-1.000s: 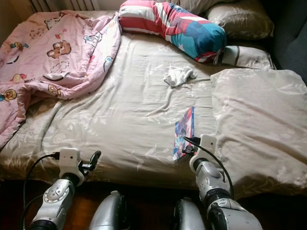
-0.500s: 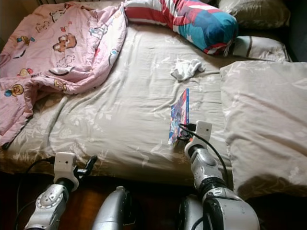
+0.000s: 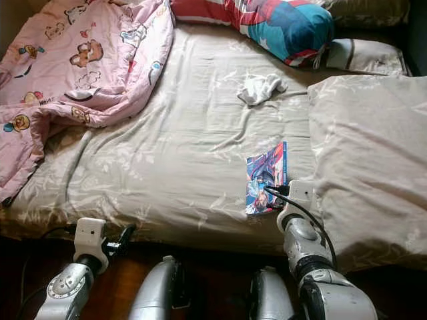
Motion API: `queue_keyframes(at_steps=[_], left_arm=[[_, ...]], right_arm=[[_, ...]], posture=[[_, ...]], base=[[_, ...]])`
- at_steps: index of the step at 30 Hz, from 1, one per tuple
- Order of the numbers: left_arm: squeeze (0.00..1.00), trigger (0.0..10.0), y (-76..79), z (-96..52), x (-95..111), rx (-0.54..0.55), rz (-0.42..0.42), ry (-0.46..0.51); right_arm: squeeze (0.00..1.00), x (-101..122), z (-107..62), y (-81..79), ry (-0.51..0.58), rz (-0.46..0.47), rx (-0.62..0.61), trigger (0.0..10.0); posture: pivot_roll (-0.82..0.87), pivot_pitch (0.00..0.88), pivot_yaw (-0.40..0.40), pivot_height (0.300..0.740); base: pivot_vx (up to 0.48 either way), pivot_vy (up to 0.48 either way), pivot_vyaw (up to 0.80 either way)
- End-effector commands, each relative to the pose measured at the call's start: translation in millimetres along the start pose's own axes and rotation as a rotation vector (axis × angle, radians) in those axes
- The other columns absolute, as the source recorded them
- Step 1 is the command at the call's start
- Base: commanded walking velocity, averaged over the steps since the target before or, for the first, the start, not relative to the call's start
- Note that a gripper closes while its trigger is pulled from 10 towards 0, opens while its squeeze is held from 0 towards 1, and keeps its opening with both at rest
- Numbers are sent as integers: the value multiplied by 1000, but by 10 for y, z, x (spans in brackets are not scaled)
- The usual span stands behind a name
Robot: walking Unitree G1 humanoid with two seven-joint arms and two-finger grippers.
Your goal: Clean up the room
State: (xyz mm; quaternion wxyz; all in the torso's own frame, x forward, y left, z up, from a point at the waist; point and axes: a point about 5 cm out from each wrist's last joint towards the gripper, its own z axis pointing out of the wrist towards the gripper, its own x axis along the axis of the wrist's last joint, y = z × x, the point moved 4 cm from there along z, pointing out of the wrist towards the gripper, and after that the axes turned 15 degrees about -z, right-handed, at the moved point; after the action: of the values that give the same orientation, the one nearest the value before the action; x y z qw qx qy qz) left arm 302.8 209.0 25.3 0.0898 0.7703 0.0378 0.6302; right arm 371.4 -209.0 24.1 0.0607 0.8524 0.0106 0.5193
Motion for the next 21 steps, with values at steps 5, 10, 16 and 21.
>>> queue_keyframes(at_steps=[5,10,16,21], left_arm=[[0,10000,-42,-78,-98,12,24,-56],[0,10000,-20,-42,-84,9,19,-54],[0,10000,30,8,-60,1,9,-48],[0,10000,64,51,-37,-1,1,-42]], right_arm=[[1000,-5,0,15,-5,-17,-32,10000],[1000,8,-3,72,0,-22,-60,10000],[1000,34,-18,241,16,-19,-132,10000],[741,172,-41,433,83,11,-226,10000]], posture=[[70,312,132,646],[65,311,131,646],[55,302,125,646],[43,286,116,646]], base=[[0,0,0],[0,0,0],[0,0,0],[0,0,0]])
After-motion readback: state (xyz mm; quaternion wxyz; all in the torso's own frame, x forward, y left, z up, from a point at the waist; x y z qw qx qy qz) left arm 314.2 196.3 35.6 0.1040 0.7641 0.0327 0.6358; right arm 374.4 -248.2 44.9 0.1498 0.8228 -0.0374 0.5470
